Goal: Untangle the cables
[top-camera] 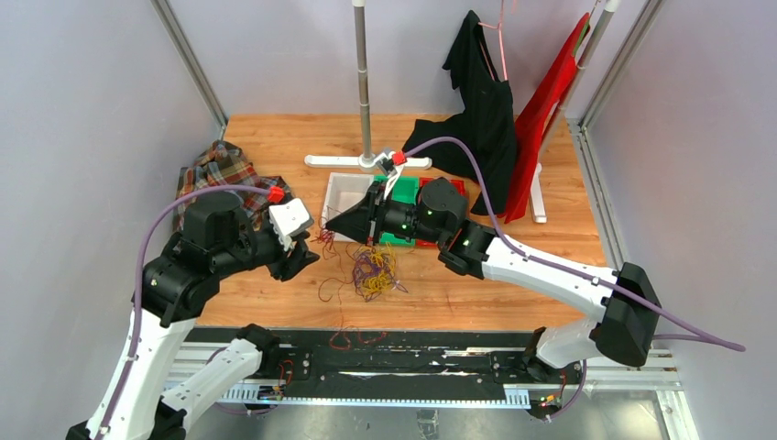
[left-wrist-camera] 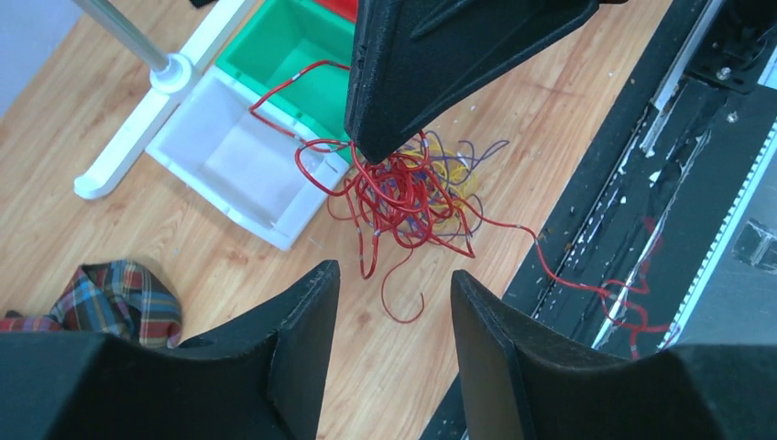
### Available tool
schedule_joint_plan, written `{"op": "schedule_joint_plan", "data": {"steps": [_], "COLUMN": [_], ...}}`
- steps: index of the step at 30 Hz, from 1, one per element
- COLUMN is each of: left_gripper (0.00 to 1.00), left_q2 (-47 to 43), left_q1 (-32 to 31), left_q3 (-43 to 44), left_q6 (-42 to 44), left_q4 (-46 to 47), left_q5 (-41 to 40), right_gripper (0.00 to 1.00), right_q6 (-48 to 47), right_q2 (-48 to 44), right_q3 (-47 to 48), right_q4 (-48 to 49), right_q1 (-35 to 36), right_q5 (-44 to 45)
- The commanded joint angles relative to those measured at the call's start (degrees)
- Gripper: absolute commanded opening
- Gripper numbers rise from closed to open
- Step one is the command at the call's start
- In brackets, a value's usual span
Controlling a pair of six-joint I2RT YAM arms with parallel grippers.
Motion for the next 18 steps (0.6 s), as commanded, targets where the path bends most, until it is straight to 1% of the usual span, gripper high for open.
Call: {"op": "schedule_joint_plan", "data": {"steps": [1, 3, 4, 6, 7, 8, 9, 12, 14, 15, 16, 18], "left_gripper": [0.56, 0.64, 0.65, 0.65, 0.63, 0.59, 0.53, 0.26, 0.11, 0.05, 0.01, 0.0], "left_q2": [-0.7, -1.1, -1.2, -1.5, -1.6, -1.7, -1.7, -1.6, -1.8, -2.1, -2.4, -3.0], "left_q1": [-0.4, -0.3, -0.3, -0.3, -0.3, -0.3, -0.3, -0.3, -0.4, -0.4, -0.3, -0.4], "left_q3": [-0.5, -1.1, -1.4, -1.4, -1.3, -1.0, -0.9, -0.8, -1.0, -1.1, -1.0, -0.4], "left_q6": [-2.6, -3.1, -3.3, -3.6, -3.8, -3.8, -3.9, -3.5, -3.0, -2.7, -2.5, -1.8], "left_q4": [4.9, 6.2, 6.8, 7.8, 8.4, 8.7, 8.8, 8.8, 8.9, 8.9, 8.8, 8.2], "left_q5": [2.4, 2.3, 2.5, 3.6, 4.4, 5.5, 6.3, 6.2, 5.0, 4.4, 3.9, 3.2], "right_gripper": [0.01, 0.01, 0.01, 0.01, 0.01, 0.01, 0.01, 0.01, 0.01, 0.01, 0.01, 0.01], "right_q6": [3.3, 4.4, 4.6, 5.1, 5.2, 5.2, 5.3, 5.8, 5.9, 5.8, 5.6, 5.0], "right_q2": [-1.3, -1.3, -1.3, -1.4, -1.5, -1.5, -1.7, -1.9, -1.8, -1.9, -2.1, -2.8], "right_q3": [-0.1, -0.5, -0.6, -0.9, -1.0, -1.0, -1.2, -1.8, -2.2, -2.4, -2.6, -3.4], "right_q4": [6.1, 7.4, 7.6, 8.1, 8.1, 8.1, 8.1, 8.9, 9.0, 8.9, 8.5, 7.3], "right_q1": [0.9, 0.9, 0.9, 1.0, 1.0, 1.1, 1.1, 1.1, 1.1, 1.1, 1.1, 0.5], "right_q5": [-3.0, -3.7, -3.8, -4.2, -4.3, -4.4, -4.5, -4.4, -4.5, -4.5, -4.3, -3.2]}}
